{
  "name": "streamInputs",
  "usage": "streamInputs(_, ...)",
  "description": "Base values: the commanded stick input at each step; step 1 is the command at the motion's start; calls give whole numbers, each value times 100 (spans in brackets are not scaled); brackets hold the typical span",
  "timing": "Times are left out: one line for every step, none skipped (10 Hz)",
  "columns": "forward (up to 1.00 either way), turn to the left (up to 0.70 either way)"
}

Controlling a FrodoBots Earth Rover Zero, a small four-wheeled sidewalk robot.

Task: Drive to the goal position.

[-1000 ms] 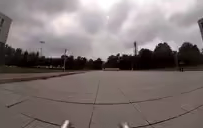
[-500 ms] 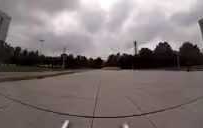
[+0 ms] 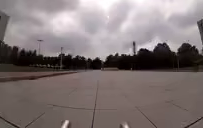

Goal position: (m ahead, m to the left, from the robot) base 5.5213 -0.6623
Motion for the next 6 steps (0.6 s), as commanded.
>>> streamInputs(100,0)
streamInputs(100,-7)
streamInputs(100,-1)
streamInputs(100,0)
streamInputs(100,0)
streamInputs(100,0)
